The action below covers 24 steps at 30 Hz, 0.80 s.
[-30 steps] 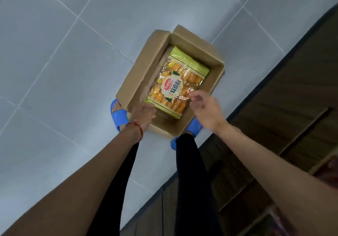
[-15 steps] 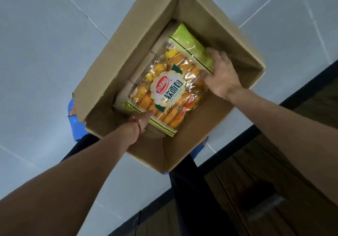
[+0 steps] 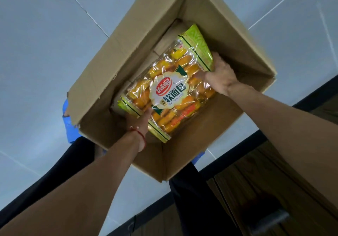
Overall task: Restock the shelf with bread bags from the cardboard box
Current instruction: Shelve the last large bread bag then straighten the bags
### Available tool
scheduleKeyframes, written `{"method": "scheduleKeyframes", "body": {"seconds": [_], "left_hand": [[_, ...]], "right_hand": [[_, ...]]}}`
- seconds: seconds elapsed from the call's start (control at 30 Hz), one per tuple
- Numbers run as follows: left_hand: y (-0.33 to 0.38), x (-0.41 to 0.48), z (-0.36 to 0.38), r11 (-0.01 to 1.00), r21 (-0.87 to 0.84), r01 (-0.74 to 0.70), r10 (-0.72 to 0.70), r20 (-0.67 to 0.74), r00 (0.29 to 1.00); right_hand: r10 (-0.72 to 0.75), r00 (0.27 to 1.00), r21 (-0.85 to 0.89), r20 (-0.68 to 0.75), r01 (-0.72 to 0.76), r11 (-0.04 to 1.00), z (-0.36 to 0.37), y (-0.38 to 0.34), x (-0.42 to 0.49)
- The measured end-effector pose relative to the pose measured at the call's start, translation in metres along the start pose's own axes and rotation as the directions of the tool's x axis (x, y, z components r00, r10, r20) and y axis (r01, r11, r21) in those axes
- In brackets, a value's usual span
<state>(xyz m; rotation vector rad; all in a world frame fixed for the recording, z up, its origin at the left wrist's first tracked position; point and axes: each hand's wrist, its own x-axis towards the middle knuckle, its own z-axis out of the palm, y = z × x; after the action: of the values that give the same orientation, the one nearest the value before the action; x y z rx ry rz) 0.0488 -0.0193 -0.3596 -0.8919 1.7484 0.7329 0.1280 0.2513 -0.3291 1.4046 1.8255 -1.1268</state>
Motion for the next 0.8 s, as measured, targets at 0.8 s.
{"method": "scheduleKeyframes", "body": {"seconds": [0.8], "left_hand": [[0.074, -0.258, -0.148, 0.941, 0.067, -0.33, 0.321, 0.122, 0.939]], "right_hand": [[0.046, 0.998, 0.259, -0.052, -0.031, 0.965, -0.088, -0.088, -0.275]]}}
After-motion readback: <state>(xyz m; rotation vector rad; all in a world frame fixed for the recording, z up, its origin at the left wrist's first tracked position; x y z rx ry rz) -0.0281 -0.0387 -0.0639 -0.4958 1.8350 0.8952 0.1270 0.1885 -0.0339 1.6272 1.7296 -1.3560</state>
